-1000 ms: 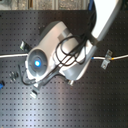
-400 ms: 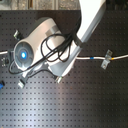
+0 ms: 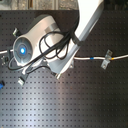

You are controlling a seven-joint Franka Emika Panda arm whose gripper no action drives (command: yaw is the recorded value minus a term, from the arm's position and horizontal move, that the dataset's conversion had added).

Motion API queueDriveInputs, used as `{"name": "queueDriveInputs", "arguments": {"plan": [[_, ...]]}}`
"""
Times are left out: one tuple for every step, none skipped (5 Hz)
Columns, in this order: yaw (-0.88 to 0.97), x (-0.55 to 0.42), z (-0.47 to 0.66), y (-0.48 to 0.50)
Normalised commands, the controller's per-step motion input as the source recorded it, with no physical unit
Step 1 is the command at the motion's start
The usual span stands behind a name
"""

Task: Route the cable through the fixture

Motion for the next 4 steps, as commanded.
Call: {"name": "queueDriveInputs", "arguments": {"plan": [[0.0, -0.02, 0.03, -0.003], [-0.17, -0.141, 0.04, -0.04], [-0.09, -0.228, 0.02, -0.036], [-0.36, -0.392, 0.01, -0.074]]}}
